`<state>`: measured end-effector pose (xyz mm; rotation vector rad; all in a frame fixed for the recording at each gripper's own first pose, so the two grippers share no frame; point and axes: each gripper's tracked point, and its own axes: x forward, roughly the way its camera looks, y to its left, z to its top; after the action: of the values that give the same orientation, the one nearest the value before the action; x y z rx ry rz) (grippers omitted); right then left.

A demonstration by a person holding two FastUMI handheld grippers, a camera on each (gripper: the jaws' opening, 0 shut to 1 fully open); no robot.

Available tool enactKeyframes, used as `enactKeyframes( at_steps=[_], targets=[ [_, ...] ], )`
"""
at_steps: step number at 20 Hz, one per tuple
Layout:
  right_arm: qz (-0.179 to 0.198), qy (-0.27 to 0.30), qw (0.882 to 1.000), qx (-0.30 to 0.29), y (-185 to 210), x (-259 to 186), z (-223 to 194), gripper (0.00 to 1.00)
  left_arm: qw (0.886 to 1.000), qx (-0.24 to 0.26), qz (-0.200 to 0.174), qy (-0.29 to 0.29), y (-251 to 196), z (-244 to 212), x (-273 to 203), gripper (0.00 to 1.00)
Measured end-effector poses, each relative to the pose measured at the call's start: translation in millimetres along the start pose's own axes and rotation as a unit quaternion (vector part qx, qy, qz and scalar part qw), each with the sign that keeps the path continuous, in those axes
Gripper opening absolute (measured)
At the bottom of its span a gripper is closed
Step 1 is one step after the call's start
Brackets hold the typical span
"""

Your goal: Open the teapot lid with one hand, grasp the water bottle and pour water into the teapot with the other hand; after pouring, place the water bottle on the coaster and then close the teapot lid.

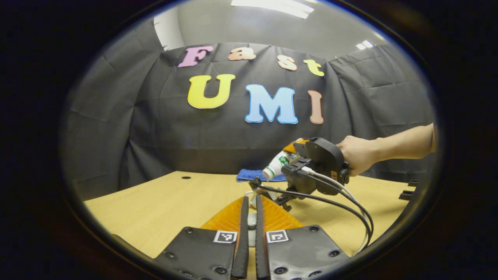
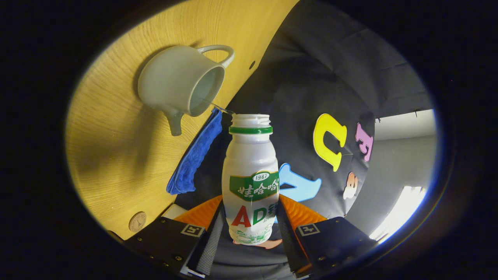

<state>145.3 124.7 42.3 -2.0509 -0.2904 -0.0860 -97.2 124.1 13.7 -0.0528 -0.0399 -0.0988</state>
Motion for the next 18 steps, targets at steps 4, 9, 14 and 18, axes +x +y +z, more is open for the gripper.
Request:
enactKeyframes(
  at_steps=[4,9,14,18],
  targets=[
    [-0.003,-0.008,1.000,-0.018,8,-3,8,0.72,1.000,0.003,-0.001,0.000,-1,-2,-1,0.13],
    [0.001,-0.006,1.000,0.001,12,-1,9,0.72,1.000,0.001,0.001,-0.001,1,1,0,0.13],
    [0.012,-0.010,0.999,0.048,19,-2,11,0.72,1.000,-0.004,0.005,-0.006,5,5,-2,0.13],
    [0.051,-0.003,0.989,0.136,40,0,8,0.72,1.000,-0.008,0.008,-0.019,9,17,-4,0.17]
  ],
)
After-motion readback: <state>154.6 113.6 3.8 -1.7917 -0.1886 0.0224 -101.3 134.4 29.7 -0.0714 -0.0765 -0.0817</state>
